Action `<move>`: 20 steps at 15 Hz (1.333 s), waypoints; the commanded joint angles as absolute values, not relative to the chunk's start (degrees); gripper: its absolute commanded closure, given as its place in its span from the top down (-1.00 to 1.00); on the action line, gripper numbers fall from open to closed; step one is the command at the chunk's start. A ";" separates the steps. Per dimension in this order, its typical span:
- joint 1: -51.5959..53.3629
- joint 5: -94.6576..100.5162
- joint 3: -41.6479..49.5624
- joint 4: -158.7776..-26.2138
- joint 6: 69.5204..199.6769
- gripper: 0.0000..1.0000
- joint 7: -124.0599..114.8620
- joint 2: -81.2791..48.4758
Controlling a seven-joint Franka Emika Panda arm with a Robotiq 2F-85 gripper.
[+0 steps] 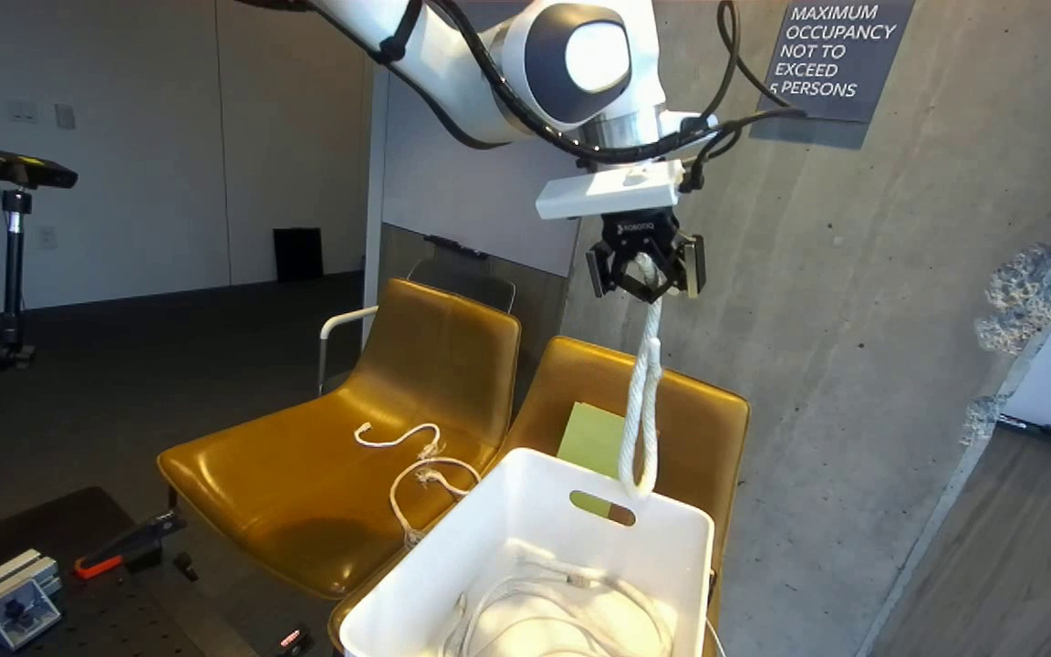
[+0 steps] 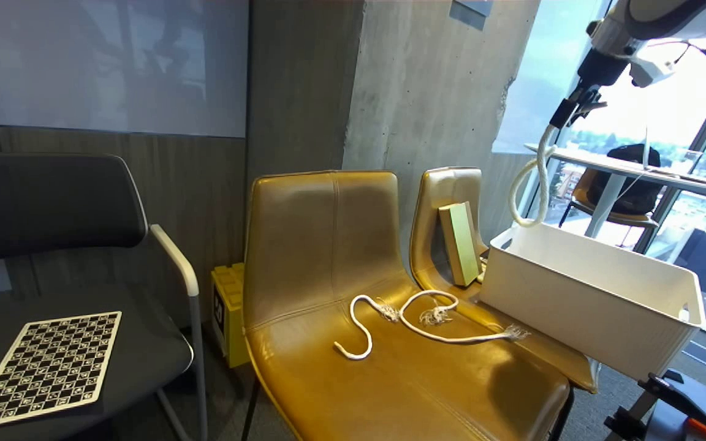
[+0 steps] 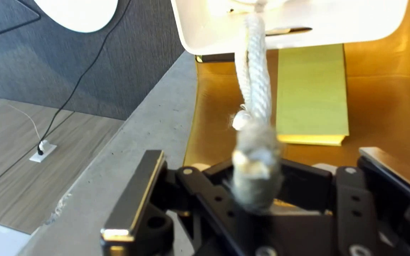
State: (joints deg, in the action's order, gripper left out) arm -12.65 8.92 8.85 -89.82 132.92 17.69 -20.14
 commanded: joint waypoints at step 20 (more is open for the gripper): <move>-16.57 16.23 11.72 -98.09 136.70 0.81 19.90 -24.60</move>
